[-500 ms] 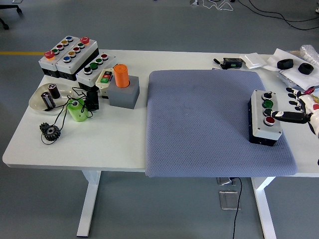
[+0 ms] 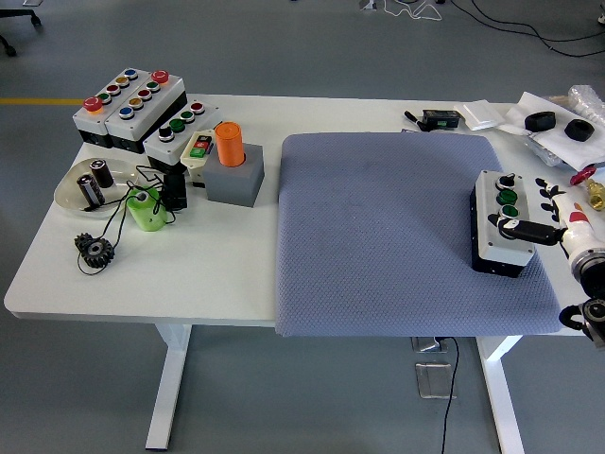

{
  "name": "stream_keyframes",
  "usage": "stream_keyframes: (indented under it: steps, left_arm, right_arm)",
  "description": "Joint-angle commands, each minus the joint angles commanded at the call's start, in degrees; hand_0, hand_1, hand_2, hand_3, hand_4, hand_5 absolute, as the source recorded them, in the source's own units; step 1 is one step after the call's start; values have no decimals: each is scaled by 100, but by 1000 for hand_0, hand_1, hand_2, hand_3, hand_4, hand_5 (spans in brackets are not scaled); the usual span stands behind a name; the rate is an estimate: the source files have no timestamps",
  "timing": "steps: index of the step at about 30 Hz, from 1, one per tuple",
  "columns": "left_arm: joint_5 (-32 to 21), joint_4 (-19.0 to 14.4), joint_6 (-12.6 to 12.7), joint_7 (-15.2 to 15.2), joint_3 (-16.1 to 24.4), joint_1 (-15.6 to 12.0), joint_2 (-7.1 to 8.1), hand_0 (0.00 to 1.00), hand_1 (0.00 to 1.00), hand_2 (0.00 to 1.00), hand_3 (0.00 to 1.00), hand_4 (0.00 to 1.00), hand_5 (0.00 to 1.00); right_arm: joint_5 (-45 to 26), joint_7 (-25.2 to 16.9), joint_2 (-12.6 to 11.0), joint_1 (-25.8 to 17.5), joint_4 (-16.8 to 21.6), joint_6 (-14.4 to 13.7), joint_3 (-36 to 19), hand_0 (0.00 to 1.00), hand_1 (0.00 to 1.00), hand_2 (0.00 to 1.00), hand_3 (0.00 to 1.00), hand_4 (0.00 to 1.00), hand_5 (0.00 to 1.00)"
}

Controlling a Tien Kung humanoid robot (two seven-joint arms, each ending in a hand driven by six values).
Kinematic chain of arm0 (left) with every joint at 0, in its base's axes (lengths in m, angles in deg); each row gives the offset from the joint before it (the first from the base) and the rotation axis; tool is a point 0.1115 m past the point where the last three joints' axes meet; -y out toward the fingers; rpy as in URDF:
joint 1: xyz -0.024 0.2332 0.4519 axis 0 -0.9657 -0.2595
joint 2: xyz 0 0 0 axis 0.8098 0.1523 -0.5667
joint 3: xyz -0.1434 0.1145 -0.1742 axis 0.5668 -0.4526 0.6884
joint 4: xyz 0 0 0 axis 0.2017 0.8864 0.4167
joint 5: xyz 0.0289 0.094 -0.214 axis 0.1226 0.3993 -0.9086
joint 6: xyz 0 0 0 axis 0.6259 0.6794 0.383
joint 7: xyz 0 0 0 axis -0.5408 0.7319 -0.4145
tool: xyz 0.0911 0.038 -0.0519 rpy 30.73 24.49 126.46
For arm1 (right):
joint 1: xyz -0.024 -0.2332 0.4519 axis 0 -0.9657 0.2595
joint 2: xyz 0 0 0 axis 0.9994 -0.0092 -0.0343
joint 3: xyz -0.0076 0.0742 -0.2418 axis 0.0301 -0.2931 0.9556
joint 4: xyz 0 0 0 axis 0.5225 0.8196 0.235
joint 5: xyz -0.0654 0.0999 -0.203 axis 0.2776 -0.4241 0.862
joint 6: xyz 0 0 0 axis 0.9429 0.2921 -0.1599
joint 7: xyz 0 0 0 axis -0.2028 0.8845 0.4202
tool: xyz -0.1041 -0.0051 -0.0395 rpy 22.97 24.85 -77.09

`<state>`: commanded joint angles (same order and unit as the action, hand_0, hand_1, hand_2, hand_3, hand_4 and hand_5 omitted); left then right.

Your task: Pick up the button,place it on the desk,press the button,press the button

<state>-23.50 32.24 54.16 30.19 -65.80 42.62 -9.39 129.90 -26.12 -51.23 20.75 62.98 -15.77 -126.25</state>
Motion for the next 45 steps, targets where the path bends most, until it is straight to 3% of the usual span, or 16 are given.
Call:
stream_keyframes:
  steps: [5, 12, 20, 21, 22, 27, 28, 33, 34, 38, 39, 45]
  left_arm:
    - [-102, 0, -1, -20, -108, -34, 16, 670, 725, 735, 567, 392, 998]
    - [-259, 0, 19, -67, -148, -96, 34, 670, 723, 734, 561, 392, 998]
    - [-365, 0, 40, -95, -171, -157, 37, 671, 723, 734, 559, 392, 998]
    - [-389, 0, 39, -101, -187, -160, 40, 671, 723, 734, 559, 392, 998]
    - [-406, 0, 39, -106, -198, -162, 41, 671, 722, 731, 555, 394, 998]
    - [-475, 0, 40, -123, -231, -167, 48, 671, 722, 731, 555, 394, 998]
    - [-494, 0, 39, -128, -241, -169, 49, 671, 722, 731, 547, 392, 998]
    - [-512, 0, 43, -134, -237, -171, 48, 671, 722, 731, 547, 392, 998]
    - [-531, 0, 40, -138, -253, -172, 49, 671, 723, 731, 546, 393, 998]
    - [-512, 0, 41, -133, -238, -171, 44, 671, 723, 731, 546, 393, 998]
    - [-520, 0, 40, -134, -248, -169, 46, 671, 723, 731, 542, 392, 998]
    - [-524, 0, 37, -135, -245, -168, 47, 671, 723, 731, 542, 392, 998]
  right_arm:
    - [173, 50, 378, -14, -104, -184, -52, 962, 954, 998, 998, 934, 293]
    - [583, 223, 695, 85, -376, -280, -65, 942, 953, 998, 998, 922, 280]
    - [1275, 417, 871, 244, -851, -330, -25, 933, 952, 998, 998, 907, 252]
    - [1405, 455, 877, 262, -901, -335, -13, 933, 952, 998, 998, 907, 252]
    - [1481, 478, 876, 273, -927, -334, -3, 890, 934, 998, 998, 855, 171]
    - [1718, 611, 811, 348, -1040, -255, 92, 890, 934, 998, 998, 855, 171]
    - [1730, 622, 786, 365, -1066, -241, 128, 779, 827, 976, 998, 802, 83]
    - [1714, 622, 729, 407, -1171, -219, 208, 779, 827, 976, 998, 802, 83]
    - [1710, 622, 725, 417, -1207, -225, 225, 554, 611, 853, 998, 748, 2]
    - [1695, 622, 710, 452, -1294, -204, 279, 554, 611, 853, 998, 748, 2]
    - [1703, 622, 701, 466, -1324, -195, 297, 382, 437, 676, 998, 721, 2]
    - [1674, 614, 561, 532, -1394, -170, 452, 382, 437, 676, 998, 721, 2]
